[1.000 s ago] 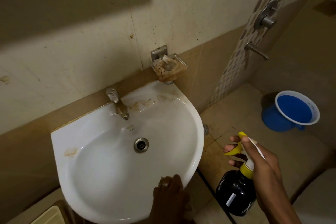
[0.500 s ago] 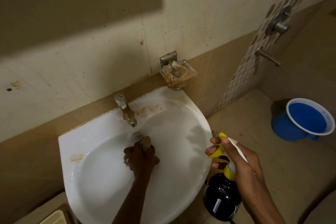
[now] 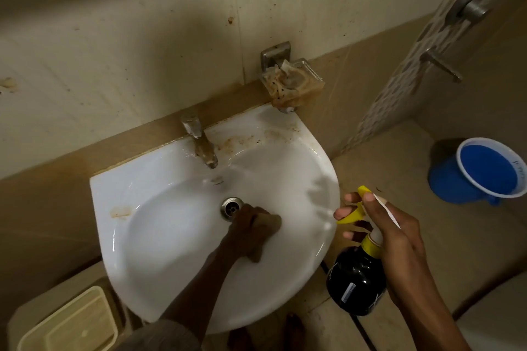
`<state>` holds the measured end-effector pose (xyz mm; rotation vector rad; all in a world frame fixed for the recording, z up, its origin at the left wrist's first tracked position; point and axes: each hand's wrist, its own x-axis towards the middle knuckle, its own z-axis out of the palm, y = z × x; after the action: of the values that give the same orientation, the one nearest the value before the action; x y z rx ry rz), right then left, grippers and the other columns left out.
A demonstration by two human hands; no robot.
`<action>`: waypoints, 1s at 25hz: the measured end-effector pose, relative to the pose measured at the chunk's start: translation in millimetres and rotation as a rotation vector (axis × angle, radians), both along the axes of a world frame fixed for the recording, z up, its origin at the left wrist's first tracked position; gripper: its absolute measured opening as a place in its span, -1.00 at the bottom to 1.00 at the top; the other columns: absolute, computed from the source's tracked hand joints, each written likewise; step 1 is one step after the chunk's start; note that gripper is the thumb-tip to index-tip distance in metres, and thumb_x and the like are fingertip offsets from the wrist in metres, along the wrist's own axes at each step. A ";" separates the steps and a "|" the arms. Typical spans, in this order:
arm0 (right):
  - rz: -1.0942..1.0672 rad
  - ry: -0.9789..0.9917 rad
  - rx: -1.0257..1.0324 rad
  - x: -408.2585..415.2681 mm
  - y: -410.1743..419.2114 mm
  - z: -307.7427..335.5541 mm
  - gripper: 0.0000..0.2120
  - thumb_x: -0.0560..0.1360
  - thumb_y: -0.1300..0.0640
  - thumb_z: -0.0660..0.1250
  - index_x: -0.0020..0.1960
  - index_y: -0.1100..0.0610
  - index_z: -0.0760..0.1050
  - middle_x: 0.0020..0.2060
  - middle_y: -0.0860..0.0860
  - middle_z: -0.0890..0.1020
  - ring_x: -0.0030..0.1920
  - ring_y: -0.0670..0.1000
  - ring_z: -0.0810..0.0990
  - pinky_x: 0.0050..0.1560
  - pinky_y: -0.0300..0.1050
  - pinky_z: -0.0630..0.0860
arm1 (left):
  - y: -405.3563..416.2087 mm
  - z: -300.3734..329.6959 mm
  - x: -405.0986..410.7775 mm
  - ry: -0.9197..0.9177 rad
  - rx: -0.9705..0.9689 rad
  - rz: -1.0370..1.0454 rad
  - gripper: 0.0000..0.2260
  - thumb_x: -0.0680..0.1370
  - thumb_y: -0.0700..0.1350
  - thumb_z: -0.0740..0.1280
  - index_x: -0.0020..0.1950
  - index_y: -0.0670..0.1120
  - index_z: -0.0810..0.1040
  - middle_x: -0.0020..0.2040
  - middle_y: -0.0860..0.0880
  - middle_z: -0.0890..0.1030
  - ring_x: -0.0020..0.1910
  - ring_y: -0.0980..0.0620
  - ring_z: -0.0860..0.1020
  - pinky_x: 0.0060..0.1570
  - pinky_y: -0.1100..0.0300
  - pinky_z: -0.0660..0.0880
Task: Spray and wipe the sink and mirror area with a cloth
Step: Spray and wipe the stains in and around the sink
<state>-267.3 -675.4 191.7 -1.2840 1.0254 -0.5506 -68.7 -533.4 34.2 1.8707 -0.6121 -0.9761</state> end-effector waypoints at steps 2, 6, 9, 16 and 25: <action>0.007 0.000 0.009 2.5 5.7 -1.2 -0.66 0.66 0.01 0.24 0.04 0.18 0.72 -0.14 0.15 0.78 -0.13 0.07 0.75 -0.14 -0.06 0.64 | 17.2 3.2 -9.5 -0.006 -0.049 -0.086 -0.59 0.36 0.21 0.47 -0.02 -0.09 0.65 -0.11 0.04 0.65 -0.20 -0.17 0.65 -0.29 -0.03 0.58; 0.031 -0.012 0.029 9.6 16.6 -1.2 -0.67 0.67 0.03 0.23 0.08 0.19 0.70 -0.18 0.12 0.78 -0.16 0.02 0.75 -0.18 -0.13 0.65 | 45.0 15.7 -24.7 0.130 0.036 -0.249 -0.53 0.38 0.12 0.28 0.08 -0.21 0.58 0.01 -0.03 0.64 0.00 0.10 0.62 0.06 -0.01 0.56; 0.054 -0.015 0.029 10.6 21.0 0.4 -0.67 0.69 0.03 0.22 0.10 0.20 0.70 -0.17 0.12 0.78 -0.15 0.02 0.75 -0.21 -0.18 0.66 | 54.9 37.5 -37.3 0.254 0.044 -0.300 -0.57 0.31 0.05 0.28 0.03 -0.21 0.59 -0.01 -0.08 0.63 0.01 -0.05 0.60 0.10 -0.12 0.52; 0.034 -0.101 0.063 18.7 31.0 10.9 -0.61 0.52 -0.13 0.32 0.03 0.17 0.71 -0.20 0.14 0.77 -0.21 -0.01 0.74 -0.26 -0.24 0.69 | 83.8 94.0 -34.9 0.367 -0.022 -0.339 -0.69 0.31 -0.12 0.26 -0.02 -0.20 0.59 -0.09 -0.10 0.60 -0.09 -0.03 0.56 -0.08 0.13 0.49; 0.136 -0.079 0.087 30.9 58.7 17.0 -0.34 0.20 -0.47 0.46 -0.01 0.06 0.76 -0.11 0.20 0.78 -0.12 0.07 0.77 -0.13 0.03 0.65 | 150.3 136.8 148.8 -0.392 0.141 0.487 -0.82 0.39 -0.15 0.34 -0.03 -0.11 0.61 -0.10 -0.03 0.64 -0.18 0.01 0.62 -0.40 0.34 0.46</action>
<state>-236.4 -616.7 208.8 -1.2346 0.8804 -0.4450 80.1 -383.1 171.0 2.2160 -0.2857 -0.3445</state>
